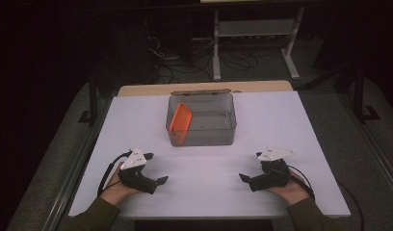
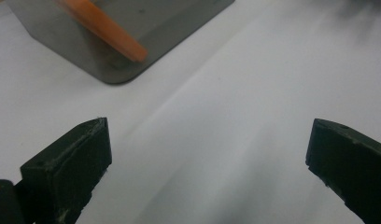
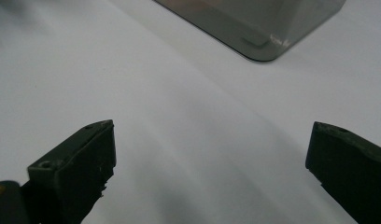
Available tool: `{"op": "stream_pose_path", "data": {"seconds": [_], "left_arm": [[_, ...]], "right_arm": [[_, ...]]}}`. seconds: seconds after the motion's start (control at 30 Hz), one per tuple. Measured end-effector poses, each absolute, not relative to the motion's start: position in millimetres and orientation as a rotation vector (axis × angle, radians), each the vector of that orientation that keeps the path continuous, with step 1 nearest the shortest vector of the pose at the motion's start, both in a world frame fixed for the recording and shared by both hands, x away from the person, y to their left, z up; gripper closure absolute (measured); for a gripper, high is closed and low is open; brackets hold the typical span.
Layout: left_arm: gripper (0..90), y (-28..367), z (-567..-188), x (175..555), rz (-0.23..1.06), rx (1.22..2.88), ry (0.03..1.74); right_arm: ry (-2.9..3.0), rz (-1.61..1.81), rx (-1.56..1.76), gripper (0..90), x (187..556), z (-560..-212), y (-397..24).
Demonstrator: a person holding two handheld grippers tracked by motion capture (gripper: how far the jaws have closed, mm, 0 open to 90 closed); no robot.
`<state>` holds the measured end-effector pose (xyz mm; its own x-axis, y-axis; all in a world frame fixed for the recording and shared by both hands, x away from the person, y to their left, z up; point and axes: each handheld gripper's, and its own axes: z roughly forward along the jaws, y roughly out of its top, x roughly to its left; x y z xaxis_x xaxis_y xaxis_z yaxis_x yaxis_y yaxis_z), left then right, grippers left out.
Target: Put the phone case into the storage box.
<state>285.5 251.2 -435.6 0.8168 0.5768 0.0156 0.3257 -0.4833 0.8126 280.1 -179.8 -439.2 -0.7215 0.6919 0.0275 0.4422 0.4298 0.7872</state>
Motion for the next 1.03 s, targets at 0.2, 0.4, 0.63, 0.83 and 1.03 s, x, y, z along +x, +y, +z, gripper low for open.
{"op": "stream_pose_path", "data": {"seconds": [0.2,0.4,0.63,0.83,1.03], "left_arm": [[0.0,253.7,-438.0,285.0,0.366,2.115,0.663],[0.0,252.0,-440.0,284.5,0.368,2.132,0.658],[0.0,252.4,-441.4,285.8,0.362,2.14,0.664],[0.0,251.4,-442.7,286.7,0.351,2.156,0.665],[0.0,250.3,-444.2,287.3,0.343,2.18,0.672]], "right_arm": [[2.389,1.175,0.981,1.2,280.1,-439.6,-180.3],[2.391,1.171,0.98,1.2,279.6,-439.8,-180.4],[2.389,1.167,0.977,1.2,279.2,-440.1,-180.8],[2.389,1.162,0.979,1.2,278.9,-440.3,-181.3],[2.397,1.157,0.98,1.2,279.0,-441.2,-181.4]]}}
